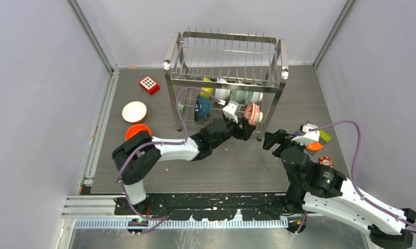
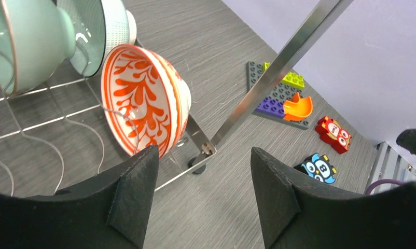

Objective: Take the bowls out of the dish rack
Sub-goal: Pick up the bowl from the dish rack.

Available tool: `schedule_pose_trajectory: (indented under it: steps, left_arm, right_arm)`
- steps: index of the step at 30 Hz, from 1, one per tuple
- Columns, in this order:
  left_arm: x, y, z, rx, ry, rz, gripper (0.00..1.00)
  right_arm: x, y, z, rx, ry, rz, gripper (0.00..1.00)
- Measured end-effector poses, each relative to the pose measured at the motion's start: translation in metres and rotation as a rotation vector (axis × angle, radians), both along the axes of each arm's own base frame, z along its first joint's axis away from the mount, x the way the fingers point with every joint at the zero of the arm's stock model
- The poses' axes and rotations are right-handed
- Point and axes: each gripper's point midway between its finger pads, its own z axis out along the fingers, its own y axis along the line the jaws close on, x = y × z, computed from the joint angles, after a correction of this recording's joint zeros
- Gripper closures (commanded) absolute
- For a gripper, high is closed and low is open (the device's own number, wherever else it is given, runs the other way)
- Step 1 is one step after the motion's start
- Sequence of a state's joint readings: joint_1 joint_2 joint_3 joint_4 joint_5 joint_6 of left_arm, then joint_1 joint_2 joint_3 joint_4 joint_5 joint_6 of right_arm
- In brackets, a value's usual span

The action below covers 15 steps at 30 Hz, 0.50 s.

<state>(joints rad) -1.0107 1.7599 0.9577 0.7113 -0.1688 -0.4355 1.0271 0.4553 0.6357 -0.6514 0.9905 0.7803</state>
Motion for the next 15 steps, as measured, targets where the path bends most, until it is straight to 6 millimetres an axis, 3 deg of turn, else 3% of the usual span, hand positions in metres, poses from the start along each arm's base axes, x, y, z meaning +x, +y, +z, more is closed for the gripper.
schedule_pose_trajectory:
  steps: [10,15]
  left_arm:
    - [0.029,-0.015,-0.013,-0.008,0.009,-0.047,0.46]
    - [0.037,-0.018,-0.010,-0.024,-0.001,-0.065,0.53]
  right_arm:
    - [-0.005,0.001,0.005,0.053,-0.010,0.036,0.16]
    - [-0.008,-0.001,0.007,0.068,-0.014,0.044,0.16]
